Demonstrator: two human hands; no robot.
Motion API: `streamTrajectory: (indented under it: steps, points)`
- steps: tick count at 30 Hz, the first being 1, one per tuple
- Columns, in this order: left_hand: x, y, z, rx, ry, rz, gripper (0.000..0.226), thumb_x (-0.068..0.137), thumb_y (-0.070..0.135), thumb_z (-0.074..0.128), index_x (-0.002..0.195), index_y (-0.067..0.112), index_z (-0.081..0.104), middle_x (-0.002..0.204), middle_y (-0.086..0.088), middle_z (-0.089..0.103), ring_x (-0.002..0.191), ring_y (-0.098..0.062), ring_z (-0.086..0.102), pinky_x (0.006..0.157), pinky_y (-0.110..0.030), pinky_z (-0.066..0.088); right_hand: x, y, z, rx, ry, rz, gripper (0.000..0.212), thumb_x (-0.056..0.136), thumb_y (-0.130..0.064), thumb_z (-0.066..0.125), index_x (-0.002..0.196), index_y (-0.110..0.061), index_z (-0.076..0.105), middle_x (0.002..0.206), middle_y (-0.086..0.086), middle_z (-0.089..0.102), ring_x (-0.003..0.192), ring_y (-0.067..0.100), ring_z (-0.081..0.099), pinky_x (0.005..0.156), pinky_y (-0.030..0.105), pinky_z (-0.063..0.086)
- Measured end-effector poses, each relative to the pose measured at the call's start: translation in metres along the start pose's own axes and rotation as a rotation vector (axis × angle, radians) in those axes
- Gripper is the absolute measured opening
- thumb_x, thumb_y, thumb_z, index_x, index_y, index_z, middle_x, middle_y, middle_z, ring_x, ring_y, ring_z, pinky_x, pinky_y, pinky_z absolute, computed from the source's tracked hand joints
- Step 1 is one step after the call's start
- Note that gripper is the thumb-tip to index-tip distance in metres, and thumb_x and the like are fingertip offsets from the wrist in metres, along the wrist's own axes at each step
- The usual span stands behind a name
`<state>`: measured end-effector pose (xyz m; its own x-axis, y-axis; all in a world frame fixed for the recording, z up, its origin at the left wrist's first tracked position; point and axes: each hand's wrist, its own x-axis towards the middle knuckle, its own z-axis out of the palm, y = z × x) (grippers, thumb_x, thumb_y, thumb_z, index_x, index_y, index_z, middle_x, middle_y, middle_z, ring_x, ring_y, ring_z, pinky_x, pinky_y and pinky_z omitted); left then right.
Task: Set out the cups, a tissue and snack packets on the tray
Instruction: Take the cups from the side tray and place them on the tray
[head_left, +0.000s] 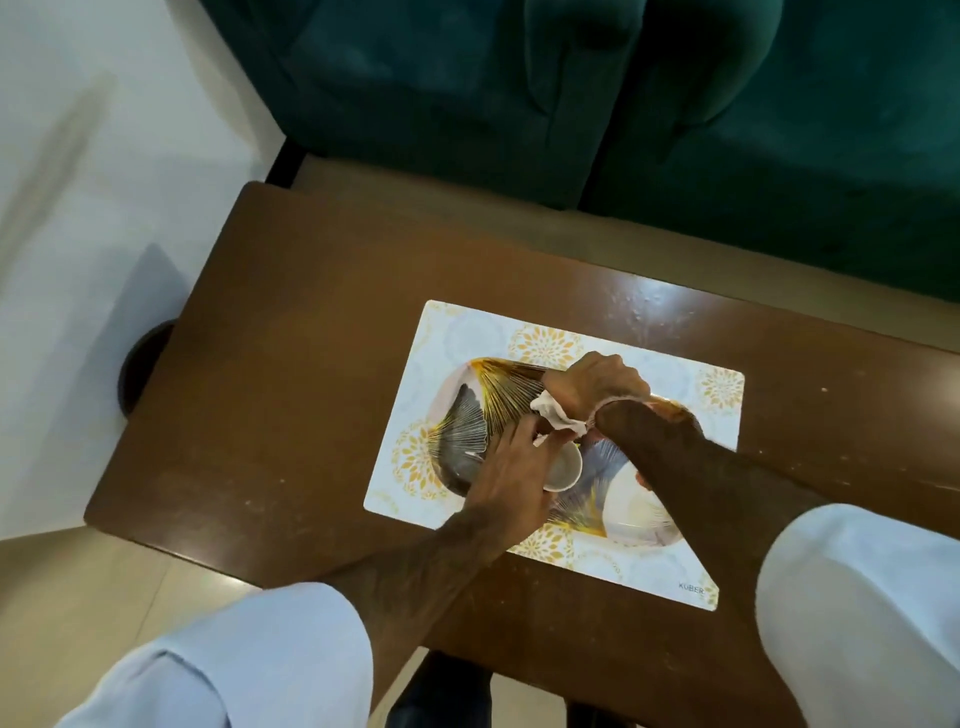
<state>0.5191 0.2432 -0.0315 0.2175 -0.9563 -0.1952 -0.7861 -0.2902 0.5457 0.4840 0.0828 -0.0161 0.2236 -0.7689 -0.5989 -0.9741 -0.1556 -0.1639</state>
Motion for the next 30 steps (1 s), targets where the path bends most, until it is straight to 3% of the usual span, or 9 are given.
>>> streamTrajectory:
  steps: [4, 9, 13, 17, 20, 25, 27, 30]
  points:
    - [-0.005, -0.007, 0.010, 0.007, 0.018, 0.008, 0.083, 0.069, 0.018, 0.081, 0.141, 0.029, 0.041, 0.130, -0.007, 0.043, 0.117, -0.027, 0.047, 0.095, -0.042, 0.048, 0.005, -0.015, 0.012, -0.072, 0.039, 0.119, 0.052, 0.079, -0.045, 0.054, 0.113, -0.007, 0.066, 0.121, 0.015, 0.065, 0.113, 0.038, 0.060, 0.085, 0.040, 0.043]
    - [-0.006, -0.008, 0.020, -0.014, 0.028, -0.015, 0.090, 0.065, 0.022, 0.086, 0.139, 0.029, 0.036, 0.133, -0.009, 0.045, 0.120, -0.027, 0.049, 0.098, -0.043, 0.049, 0.006, -0.019, 0.020, -0.148, -0.002, 0.077, 0.059, 0.078, -0.054, 0.047, 0.112, -0.009, 0.066, 0.118, 0.012, 0.066, 0.108, 0.034, 0.062, 0.072, 0.035, 0.036]
    - [-0.008, -0.010, 0.020, 0.009, 0.039, -0.008, 0.093, 0.062, 0.027, 0.088, 0.140, 0.026, 0.036, 0.129, -0.009, 0.049, 0.116, -0.027, 0.051, 0.097, -0.044, 0.049, 0.005, -0.018, 0.020, -0.161, -0.028, 0.050, 0.080, 0.084, -0.070, 0.030, 0.112, -0.005, 0.067, 0.114, 0.017, 0.068, 0.104, 0.036, 0.064, 0.075, 0.037, 0.045]
    - [-0.011, -0.012, 0.014, -0.001, 0.061, -0.038, 0.084, 0.066, 0.052, 0.079, 0.135, 0.025, 0.039, 0.128, -0.005, 0.050, 0.116, -0.022, 0.050, 0.095, -0.040, 0.046, -0.001, -0.016, 0.017, -0.179, -0.046, 0.052, 0.096, 0.085, -0.077, 0.014, 0.116, -0.003, 0.065, 0.118, 0.019, 0.066, 0.106, 0.036, 0.063, 0.082, 0.038, 0.048]
    - [-0.011, -0.010, 0.001, -0.021, 0.119, -0.042, 0.073, 0.072, 0.066, 0.064, 0.128, 0.022, 0.046, 0.121, -0.002, 0.051, 0.109, -0.018, 0.050, 0.086, -0.035, 0.045, -0.005, -0.012, 0.010, -0.183, -0.029, 0.041, 0.098, 0.085, -0.079, 0.010, 0.124, -0.005, 0.061, 0.127, 0.019, 0.063, 0.115, 0.037, 0.059, 0.080, 0.040, 0.038]
    - [0.001, -0.003, -0.034, -0.030, 0.186, -0.112, 0.057, 0.079, 0.060, 0.058, 0.120, 0.022, 0.052, 0.119, -0.001, 0.054, 0.108, -0.019, 0.050, 0.088, -0.037, 0.047, -0.014, -0.005, -0.019, -0.130, -0.012, -0.013, 0.092, 0.088, -0.075, 0.009, 0.140, -0.009, 0.045, 0.141, 0.020, 0.053, 0.126, 0.040, 0.051, 0.100, 0.048, 0.039]
    - [0.016, 0.003, -0.054, -0.063, 0.194, -0.183, 0.048, 0.086, 0.057, 0.051, 0.120, 0.024, 0.053, 0.122, 0.000, 0.054, 0.111, -0.021, 0.049, 0.090, -0.040, 0.044, -0.019, 0.000, -0.037, -0.088, 0.024, -0.077, 0.085, 0.092, -0.071, 0.013, 0.140, -0.008, 0.044, 0.140, 0.022, 0.053, 0.126, 0.042, 0.051, 0.100, 0.050, 0.040]
    - [0.041, 0.017, -0.087, -0.064, 0.168, -0.215, 0.048, 0.089, 0.049, 0.056, 0.130, 0.025, 0.051, 0.132, -0.001, 0.051, 0.120, -0.024, 0.046, 0.096, -0.041, 0.040, -0.030, 0.009, -0.075, -0.031, 0.094, -0.228, 0.068, 0.097, -0.059, 0.027, 0.133, -0.006, 0.049, 0.132, 0.022, 0.058, 0.117, 0.041, 0.056, 0.094, 0.046, 0.046]
